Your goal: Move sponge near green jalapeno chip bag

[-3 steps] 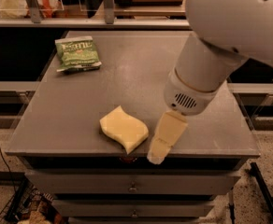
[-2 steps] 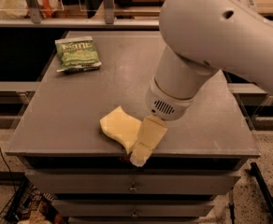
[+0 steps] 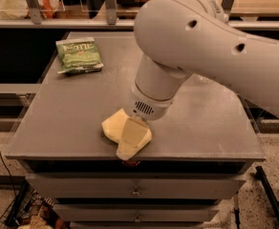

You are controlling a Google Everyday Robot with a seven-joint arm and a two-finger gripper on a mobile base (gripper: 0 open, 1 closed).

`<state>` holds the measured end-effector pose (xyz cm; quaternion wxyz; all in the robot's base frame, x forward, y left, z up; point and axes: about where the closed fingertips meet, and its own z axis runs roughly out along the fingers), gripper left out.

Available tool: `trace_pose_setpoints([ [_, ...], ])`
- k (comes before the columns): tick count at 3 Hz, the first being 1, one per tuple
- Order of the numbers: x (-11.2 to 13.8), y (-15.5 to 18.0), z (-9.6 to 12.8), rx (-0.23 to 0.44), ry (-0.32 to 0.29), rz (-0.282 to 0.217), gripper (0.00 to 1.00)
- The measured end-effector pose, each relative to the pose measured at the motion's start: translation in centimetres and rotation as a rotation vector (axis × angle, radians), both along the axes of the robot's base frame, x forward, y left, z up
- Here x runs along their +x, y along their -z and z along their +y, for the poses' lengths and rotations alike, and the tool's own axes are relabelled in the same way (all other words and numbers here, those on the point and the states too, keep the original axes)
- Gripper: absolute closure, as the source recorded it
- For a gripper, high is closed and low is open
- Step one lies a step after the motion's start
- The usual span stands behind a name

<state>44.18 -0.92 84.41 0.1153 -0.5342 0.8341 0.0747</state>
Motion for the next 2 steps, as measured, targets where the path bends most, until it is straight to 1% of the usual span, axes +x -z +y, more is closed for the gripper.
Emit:
trace_pose_setpoints([
  [1, 0.28, 0.48, 1.03, -0.001, -0.009, -0.001, 0.39],
  [2, 0.17, 1.0, 1.58, -0.003, -0.017, 0.006, 0.63],
])
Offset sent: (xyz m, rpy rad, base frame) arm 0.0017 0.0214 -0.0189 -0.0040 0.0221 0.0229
